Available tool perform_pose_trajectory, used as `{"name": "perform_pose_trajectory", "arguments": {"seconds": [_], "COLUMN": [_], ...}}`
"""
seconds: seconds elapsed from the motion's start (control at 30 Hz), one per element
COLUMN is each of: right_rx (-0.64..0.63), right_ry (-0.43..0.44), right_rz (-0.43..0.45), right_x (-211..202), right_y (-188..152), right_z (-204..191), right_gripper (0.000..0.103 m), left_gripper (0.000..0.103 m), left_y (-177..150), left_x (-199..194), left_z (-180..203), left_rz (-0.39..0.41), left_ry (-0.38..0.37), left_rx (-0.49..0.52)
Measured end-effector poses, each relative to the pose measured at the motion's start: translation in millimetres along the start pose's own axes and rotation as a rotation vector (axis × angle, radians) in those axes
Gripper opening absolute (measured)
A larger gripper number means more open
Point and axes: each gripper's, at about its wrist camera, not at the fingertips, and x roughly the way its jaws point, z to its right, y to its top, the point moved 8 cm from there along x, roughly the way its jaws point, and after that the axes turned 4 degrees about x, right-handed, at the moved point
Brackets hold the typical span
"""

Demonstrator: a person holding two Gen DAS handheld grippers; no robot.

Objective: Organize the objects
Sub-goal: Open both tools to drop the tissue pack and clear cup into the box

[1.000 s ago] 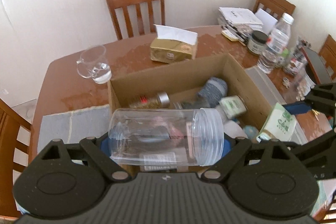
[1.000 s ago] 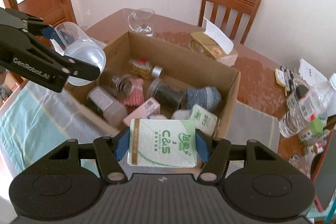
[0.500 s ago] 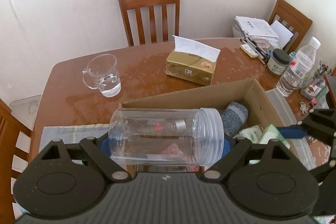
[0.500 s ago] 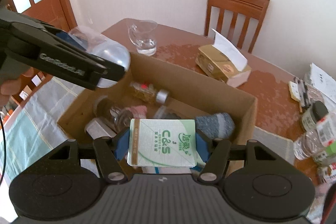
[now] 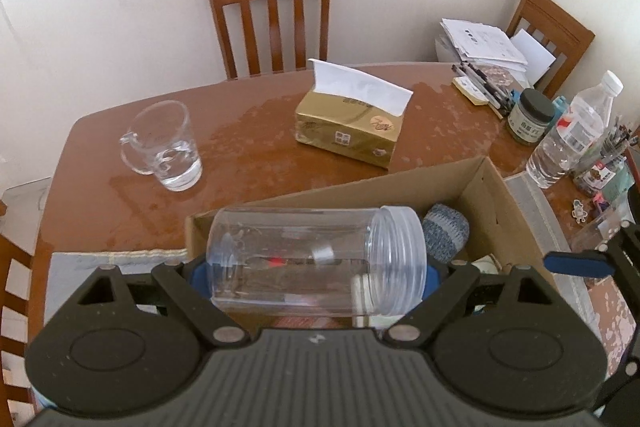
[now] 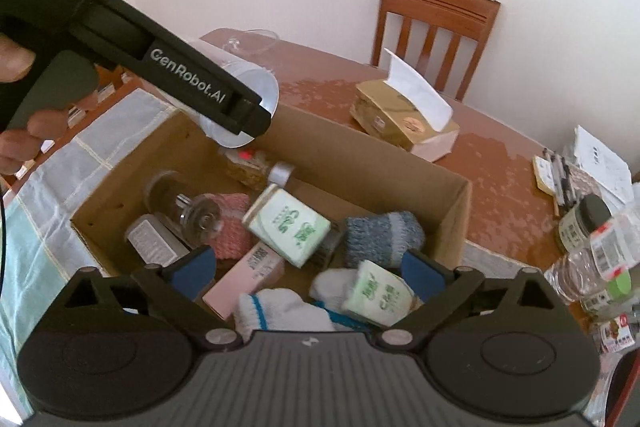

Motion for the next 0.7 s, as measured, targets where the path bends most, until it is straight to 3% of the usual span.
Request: {"name": "perform_pose_trajectory", "arguments": {"seconds": [0.33, 0.4, 0.7], "right_rx": [0.064, 0.059, 0.095], "right_ry": [-0.025, -0.042, -0.059], "right_rz": [-0.008, -0.001, -0.016], "right_x": [-1.1, -1.7, -1.0], "right_y": [-4.0, -5.1, -7.9], "right_z": [20.1, 23.5, 32.2], "right_gripper": [0.103, 0.103, 0.103], "left_gripper": [0.091, 0.095, 0.099], "left_y": [27.6, 32.7, 18.8], "left_x": [20.4, 21.9, 10.2], "left_z": [26.9, 33.0, 29.0], "left_rz": [0.012, 0.024, 0.08], "left_ry": [-0.035, -0.039, -0.003], "left_rx": [0.028, 0.045, 0.04]}}
